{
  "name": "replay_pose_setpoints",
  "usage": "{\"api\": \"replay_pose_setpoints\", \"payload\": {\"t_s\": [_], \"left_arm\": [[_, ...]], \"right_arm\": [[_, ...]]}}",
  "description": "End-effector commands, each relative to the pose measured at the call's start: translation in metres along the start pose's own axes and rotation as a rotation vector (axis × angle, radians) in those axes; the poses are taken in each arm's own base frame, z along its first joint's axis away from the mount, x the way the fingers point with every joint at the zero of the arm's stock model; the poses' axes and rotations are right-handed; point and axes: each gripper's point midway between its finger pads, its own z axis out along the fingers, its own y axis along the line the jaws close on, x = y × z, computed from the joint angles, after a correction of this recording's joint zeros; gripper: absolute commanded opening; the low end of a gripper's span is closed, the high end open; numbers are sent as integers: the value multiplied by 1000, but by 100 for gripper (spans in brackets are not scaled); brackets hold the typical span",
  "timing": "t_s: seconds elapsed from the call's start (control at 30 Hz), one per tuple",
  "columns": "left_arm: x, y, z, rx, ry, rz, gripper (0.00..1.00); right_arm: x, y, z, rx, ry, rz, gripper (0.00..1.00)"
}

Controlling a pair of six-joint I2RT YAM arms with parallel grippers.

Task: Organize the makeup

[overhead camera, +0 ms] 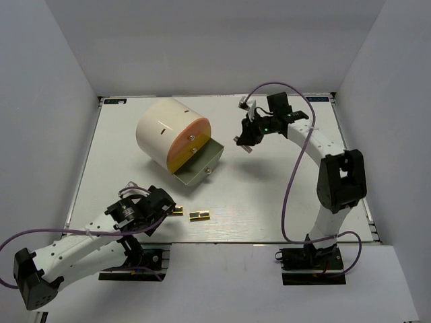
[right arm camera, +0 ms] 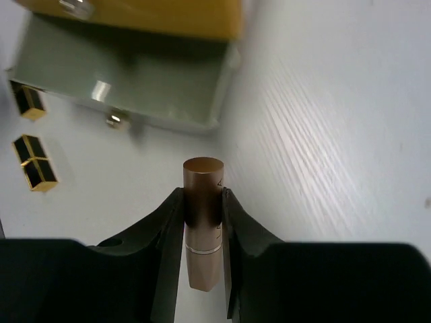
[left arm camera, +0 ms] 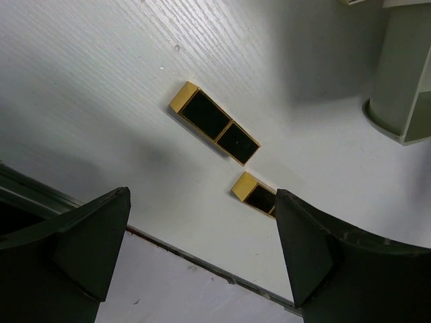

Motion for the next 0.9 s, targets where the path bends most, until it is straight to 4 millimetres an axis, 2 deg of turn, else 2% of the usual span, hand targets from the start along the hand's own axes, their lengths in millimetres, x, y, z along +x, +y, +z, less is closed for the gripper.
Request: {"api": "replay_pose_setpoints", "payload": {"t_s": [0.0,0.1,0.13,0.17,0.2,0.27,0.33,0.47,0.63,0.77,0.83,0.87], "left_arm": [[-1,-2,1,10,-7,-28,98],[-1,-1,2,9,-8,-25,98],[0,-1,2,10,-6,-25,98],[0,-2,3,13,-6,-26,98],[0,-1,3,10,-7,-25,98],[0,-1,3,11,-6,-25,98],[-1,0,2,11,-9,-25,98],[-2,-1,1,17,-7,-31,98],[1,0,3,20,3,-34,98],[2,-1,4,23,2,-36,98],[2,-3,5,23,0,-34,98],[1,-3,5,22,-3,-34,98]], "right_arm": [[-69,57,-18,-181,-213,-374,0],[-79,90,-10,-259,-257,-633,0],[-83,93,-7,-263,-278,-772,0],[-83,93,-4,-256,-276,-831,0],[-83,104,6,-271,-271,-897,0],[-87,101,17,-243,-257,-1053,0],[-91,105,25,-254,-251,-1210,0],[-84,100,41,-260,-197,-1411,0],[-82,102,54,-267,-175,-1519,0],[-62,106,64,-320,-138,-1523,0],[-57,109,69,-329,-130,-1527,3],[-54,110,71,-337,-125,-1525,8]]}}
